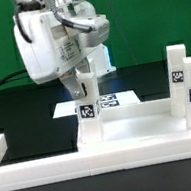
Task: Assemble desk
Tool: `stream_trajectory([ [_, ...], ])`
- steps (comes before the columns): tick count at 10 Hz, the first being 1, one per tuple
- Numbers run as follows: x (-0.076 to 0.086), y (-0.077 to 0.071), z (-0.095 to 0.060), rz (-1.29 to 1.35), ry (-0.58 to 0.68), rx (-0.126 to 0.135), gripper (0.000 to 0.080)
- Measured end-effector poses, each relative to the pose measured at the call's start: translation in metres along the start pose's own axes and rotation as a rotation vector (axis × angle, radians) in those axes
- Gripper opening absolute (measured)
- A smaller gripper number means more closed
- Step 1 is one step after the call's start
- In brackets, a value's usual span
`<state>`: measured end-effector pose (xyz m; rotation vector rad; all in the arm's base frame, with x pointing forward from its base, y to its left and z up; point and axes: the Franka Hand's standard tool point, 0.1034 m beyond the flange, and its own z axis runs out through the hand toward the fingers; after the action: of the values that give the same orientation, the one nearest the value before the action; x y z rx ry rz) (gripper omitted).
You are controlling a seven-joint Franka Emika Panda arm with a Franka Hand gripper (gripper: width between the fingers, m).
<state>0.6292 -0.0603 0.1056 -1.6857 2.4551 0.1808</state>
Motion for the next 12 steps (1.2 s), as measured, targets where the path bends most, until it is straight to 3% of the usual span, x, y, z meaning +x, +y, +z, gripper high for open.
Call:
stream_trajectory([
  [1, 0.001, 0.001, 0.0, 0.008, 0.011, -0.002, 0.0295],
  [2, 0.001, 0.001, 0.0, 0.01, 0.01, -0.002, 0.038],
  [3, 0.001, 0.0, 0.0, 0.007, 0.01, -0.001, 0.038],
  [4, 0.001, 0.0, 0.0, 0.007, 0.01, -0.001, 0.0571],
  [5, 0.0, 0.0, 0.0, 0.007, 0.01, 0.0, 0.0628],
  [6, -0.007, -0.001, -0.012, -0.005, -0.003, 0.011, 0.0628],
  [8, -0.026, -0.008, -0.067, -0.023, -0.061, 0.069, 0.0646],
  [12, -0.022, -0.009, -0.067, -0.022, -0.064, 0.072, 0.0649],
])
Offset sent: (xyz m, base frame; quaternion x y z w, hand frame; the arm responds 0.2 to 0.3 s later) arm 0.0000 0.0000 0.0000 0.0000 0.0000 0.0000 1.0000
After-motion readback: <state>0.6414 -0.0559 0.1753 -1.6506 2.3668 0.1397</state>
